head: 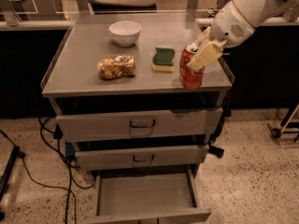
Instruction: Pick coke can from bottom drawer and place on counter
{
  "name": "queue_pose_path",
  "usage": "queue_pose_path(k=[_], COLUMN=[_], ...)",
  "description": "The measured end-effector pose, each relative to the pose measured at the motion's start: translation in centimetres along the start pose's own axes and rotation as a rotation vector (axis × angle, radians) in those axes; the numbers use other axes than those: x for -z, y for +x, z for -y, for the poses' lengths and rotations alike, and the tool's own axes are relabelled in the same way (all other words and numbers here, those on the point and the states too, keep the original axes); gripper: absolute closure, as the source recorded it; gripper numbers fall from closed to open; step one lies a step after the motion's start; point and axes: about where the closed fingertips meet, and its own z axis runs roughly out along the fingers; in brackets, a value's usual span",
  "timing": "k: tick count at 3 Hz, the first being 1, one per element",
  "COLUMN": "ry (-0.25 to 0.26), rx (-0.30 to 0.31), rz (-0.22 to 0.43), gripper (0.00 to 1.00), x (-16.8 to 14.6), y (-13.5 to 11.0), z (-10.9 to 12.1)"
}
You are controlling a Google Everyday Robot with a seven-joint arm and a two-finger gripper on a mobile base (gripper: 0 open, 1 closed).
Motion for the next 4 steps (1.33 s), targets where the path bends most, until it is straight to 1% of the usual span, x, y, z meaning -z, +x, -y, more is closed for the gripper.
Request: queue_pose_path(k=[1, 2, 3, 4], ry=[0.044, 0.116, 0.106, 0.091], rx=[0.02, 0.054, 0.044, 0.034], rz=[0.029, 0.06, 0.053, 0.047], gripper=[1.0, 1.0, 1.0, 1.0], x=[0.5, -0.2, -1.8, -3.0], y=[-1.1, -2.1, -2.0, -1.9], z=[1.1, 3.3, 4.3, 4.8])
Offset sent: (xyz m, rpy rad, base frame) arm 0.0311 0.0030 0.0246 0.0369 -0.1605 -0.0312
